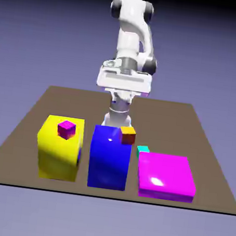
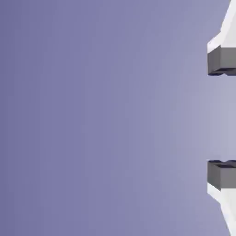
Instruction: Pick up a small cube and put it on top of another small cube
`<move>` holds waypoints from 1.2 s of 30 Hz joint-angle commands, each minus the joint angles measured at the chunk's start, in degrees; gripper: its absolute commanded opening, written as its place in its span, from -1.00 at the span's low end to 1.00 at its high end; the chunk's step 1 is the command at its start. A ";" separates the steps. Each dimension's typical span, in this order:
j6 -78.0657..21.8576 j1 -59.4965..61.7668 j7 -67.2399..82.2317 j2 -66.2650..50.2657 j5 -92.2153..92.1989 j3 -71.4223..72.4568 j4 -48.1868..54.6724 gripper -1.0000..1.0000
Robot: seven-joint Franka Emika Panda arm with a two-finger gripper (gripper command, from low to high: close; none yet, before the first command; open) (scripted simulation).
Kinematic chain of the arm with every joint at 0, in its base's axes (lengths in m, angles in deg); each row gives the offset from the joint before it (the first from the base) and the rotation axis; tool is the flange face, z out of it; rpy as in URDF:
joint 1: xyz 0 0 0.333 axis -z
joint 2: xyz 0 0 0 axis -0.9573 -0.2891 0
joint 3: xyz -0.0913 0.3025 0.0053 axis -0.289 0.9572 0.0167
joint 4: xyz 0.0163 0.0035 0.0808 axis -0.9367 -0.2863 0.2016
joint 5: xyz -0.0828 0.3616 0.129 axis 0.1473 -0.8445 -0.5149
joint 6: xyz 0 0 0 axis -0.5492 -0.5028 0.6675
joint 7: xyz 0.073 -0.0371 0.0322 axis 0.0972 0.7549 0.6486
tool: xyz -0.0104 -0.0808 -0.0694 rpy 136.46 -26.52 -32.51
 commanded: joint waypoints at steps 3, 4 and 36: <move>-1.75 -5.06 2.59 -6.23 -0.87 -0.97 2.66 0.00; -2.34 -6.74 3.45 -8.31 -1.16 -1.30 3.55 0.00; -19.04 9.31 -9.96 -24.15 -16.06 39.43 -8.35 0.00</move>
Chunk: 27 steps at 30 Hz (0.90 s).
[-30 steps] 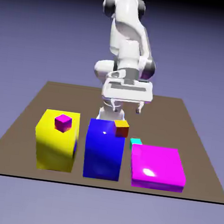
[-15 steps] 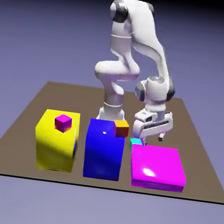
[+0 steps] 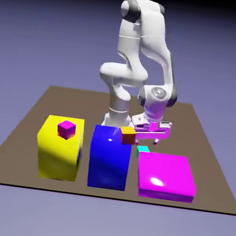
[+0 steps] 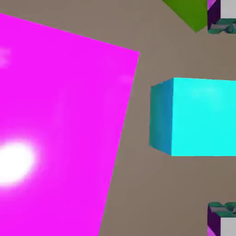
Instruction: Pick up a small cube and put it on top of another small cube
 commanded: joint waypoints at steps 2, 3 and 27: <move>3.16 -2.80 -3.15 -3.59 4.64 -4.15 0.13 0.00; 4.75 -4.20 -4.72 -5.39 6.95 -6.23 0.20 0.00; -3.66 -0.18 -0.04 4.50 -0.56 -4.00 -0.85 -1.00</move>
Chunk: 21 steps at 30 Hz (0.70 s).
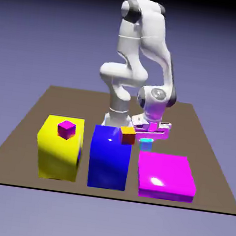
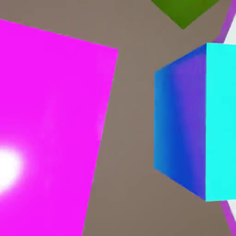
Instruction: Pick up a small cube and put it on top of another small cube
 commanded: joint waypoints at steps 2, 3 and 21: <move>-1.43 -1.07 -1.14 1.86 1.25 -4.15 -0.53 -1.00; -2.14 -1.62 -1.70 2.79 1.85 -6.23 -0.80 -1.00; 0.67 -8.66 -6.74 3.34 6.65 -30.17 -4.78 -1.00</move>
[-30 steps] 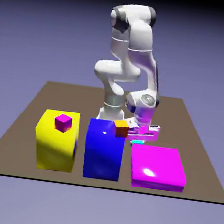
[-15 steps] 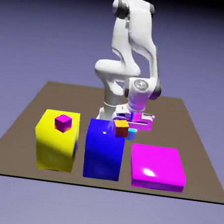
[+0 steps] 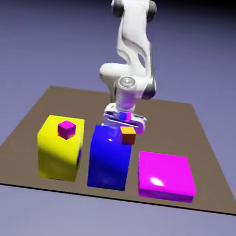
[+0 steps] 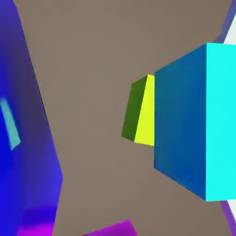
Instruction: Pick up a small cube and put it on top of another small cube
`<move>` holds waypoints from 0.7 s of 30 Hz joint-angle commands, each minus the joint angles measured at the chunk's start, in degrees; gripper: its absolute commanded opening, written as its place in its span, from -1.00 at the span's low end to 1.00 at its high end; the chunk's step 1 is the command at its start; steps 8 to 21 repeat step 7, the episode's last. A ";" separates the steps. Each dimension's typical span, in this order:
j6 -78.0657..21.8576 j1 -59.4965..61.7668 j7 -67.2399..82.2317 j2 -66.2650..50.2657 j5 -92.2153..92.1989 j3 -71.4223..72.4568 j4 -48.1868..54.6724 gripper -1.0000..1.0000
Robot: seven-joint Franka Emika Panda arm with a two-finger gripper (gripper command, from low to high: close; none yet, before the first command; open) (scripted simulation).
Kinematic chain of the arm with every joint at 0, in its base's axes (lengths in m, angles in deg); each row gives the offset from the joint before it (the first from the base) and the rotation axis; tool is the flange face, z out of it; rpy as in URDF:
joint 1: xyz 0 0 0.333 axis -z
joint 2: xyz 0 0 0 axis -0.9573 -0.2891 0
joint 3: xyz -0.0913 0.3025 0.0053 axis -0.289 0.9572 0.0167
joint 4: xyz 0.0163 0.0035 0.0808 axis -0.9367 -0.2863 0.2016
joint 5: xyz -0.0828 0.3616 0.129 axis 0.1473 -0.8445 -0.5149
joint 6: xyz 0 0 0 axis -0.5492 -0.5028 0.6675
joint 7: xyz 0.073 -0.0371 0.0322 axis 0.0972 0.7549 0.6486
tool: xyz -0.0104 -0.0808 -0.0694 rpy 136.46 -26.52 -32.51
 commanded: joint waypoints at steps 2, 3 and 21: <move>4.47 -0.26 0.55 -4.15 -0.87 0.21 -0.34 -1.00; 6.71 -0.39 0.84 -6.23 -1.32 0.31 -0.51 -1.00; 5.17 -0.30 0.64 -4.80 -1.01 0.24 -0.39 1.00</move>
